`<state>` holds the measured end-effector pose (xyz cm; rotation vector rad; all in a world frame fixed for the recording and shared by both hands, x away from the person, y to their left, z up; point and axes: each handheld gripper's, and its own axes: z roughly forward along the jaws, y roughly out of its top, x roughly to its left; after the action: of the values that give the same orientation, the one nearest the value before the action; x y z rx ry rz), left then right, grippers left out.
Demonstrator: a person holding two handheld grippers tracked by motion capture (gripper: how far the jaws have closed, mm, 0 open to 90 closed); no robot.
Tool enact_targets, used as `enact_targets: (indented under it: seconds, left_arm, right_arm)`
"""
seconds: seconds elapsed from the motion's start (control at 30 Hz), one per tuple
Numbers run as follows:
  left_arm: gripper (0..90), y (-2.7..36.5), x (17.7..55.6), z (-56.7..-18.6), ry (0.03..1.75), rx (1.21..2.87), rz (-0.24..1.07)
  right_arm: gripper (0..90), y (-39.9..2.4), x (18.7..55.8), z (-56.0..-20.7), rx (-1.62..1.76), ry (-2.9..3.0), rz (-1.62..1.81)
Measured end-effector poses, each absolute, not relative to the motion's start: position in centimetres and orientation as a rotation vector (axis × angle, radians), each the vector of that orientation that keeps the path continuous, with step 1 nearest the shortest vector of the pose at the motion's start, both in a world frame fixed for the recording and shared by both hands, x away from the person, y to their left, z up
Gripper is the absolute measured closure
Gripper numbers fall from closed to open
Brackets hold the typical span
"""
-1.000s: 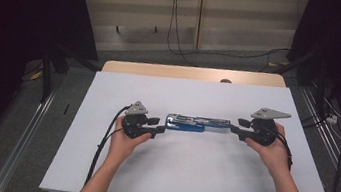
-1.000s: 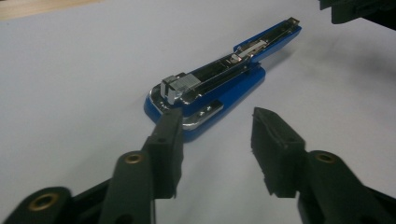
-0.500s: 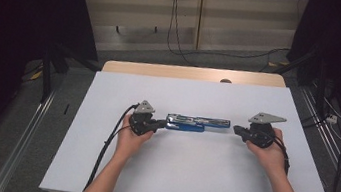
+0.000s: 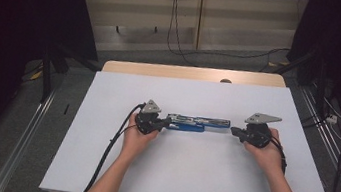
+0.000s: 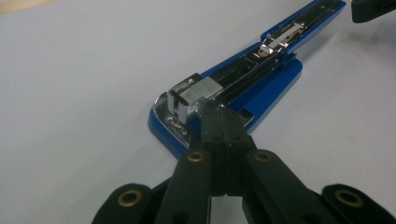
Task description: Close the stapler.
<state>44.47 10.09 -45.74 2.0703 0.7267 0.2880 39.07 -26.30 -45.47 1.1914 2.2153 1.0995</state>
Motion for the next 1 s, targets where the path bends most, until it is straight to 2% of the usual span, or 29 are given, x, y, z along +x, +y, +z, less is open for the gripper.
enact_targets:
  seconds: [1.0]
  left_arm:
    - [90.0, 10.2, 44.7, -46.2, 0.734, 2.060, 0.301]
  right_arm:
    - [90.0, -25.4, 40.1, -46.4, 1.182, 2.257, 1.055]
